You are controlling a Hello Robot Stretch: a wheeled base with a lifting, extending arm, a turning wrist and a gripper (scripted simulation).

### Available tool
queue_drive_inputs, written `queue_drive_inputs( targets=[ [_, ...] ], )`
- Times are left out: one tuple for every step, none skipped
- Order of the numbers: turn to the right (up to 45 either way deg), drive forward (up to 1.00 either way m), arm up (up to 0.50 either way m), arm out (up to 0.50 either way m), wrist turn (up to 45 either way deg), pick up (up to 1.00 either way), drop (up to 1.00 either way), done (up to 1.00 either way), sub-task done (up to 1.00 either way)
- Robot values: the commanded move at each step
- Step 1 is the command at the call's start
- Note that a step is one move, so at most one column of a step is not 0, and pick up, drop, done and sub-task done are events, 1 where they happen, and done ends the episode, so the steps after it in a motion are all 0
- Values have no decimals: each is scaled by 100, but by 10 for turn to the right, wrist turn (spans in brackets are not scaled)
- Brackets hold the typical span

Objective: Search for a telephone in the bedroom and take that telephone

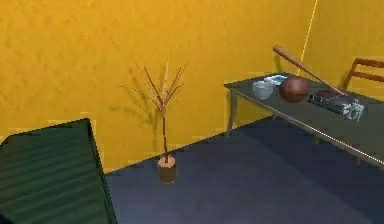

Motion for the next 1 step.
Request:
queue_drive_inputs(
  targets=[
    [450, 0, 0, 0, 0, 0, 0, 0, 0]
  ],
)
